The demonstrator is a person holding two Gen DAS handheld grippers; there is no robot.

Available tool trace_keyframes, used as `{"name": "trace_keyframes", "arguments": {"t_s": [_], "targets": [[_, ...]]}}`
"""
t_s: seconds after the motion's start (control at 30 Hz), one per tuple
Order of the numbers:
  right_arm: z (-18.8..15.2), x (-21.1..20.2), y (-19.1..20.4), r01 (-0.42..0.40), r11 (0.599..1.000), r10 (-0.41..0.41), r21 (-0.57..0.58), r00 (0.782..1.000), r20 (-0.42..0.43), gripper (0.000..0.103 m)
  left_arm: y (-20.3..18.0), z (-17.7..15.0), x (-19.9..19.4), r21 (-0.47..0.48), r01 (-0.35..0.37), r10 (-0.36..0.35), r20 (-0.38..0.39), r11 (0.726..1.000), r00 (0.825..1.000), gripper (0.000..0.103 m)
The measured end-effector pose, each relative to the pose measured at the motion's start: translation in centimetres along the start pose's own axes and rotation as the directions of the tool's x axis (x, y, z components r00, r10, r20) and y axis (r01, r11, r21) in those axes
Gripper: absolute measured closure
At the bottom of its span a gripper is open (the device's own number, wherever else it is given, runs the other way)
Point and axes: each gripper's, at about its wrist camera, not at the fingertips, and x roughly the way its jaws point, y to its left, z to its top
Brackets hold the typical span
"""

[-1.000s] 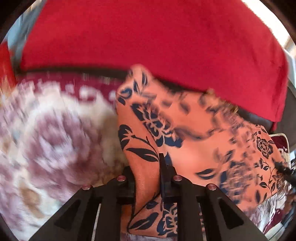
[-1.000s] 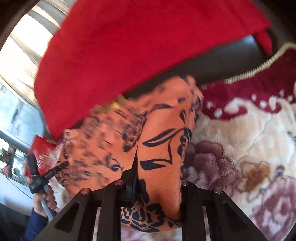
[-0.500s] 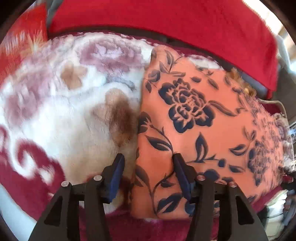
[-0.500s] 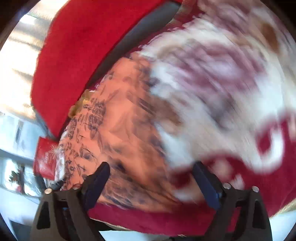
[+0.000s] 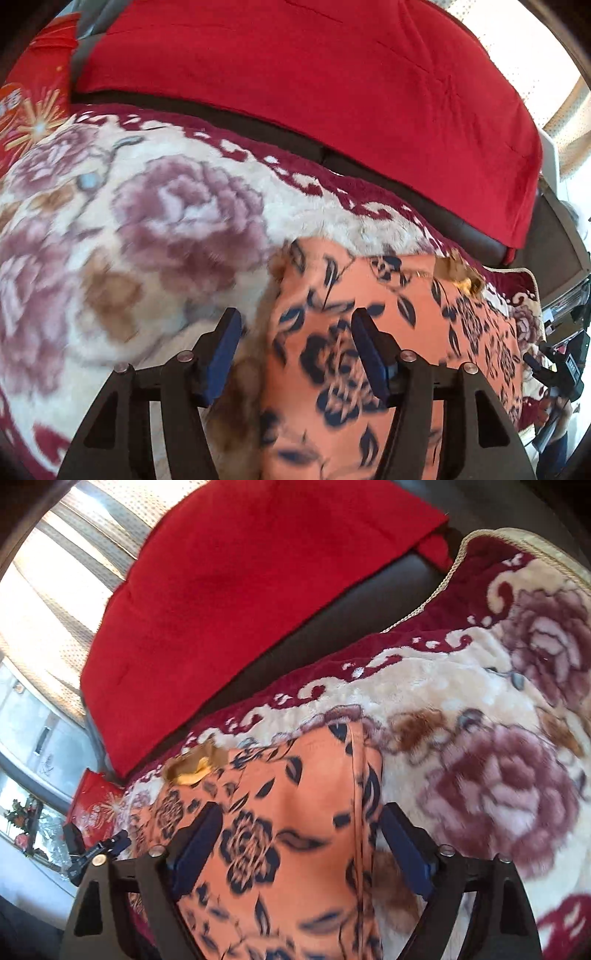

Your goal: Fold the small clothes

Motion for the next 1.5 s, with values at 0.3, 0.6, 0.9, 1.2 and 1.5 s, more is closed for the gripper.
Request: {"name": "trace_keyframes", "arguments": {"t_s": [0.3, 0.6, 0.9, 1.2, 1.5], "targets": [[1.4, 2.3, -0.3, 0.089, 0.995, -0.089, -0.055, 0.996, -0.003, 0.032, -1.0, 1.6, 3.5, 0.072, -0.035, 0.036, -0.011, 0.997, 0.999, 0.064], [2.8, 1.8, 3.5, 0.224, 0.953, -0.215, -0.204, 0.974, 0.066, 0.097, -3.8, 2.3, -0.3, 0.196, -0.097, 0.073, 0.125, 0.976, 0.989, 0.097], [3.7, 6.4, -1.6, 0.225, 0.972, -0.230, -0.070, 0.970, -0.076, 0.090, -2.8, 3.1, 6.8, 0.190, -0.213, 0.221, -0.022, 0.958, 0.975, 0.086], [-0.9, -5.2, 2.0, -0.036, 0.998, 0.028, 0.056, 0.991, 0.134, 0.026, -5.5, -0.5, -7.5, 0.203, -0.186, 0.132, 0.252, 0.961, 0.959, 0.044], [-10.3, -1.0, -3.0, -0.186, 0.913, 0.183, 0.364, 0.982, 0.043, 0.038, -7.9, -10.2, -1.2, 0.242, -0.152, 0.164, -0.029, 0.958, 0.986, 0.019]]}}
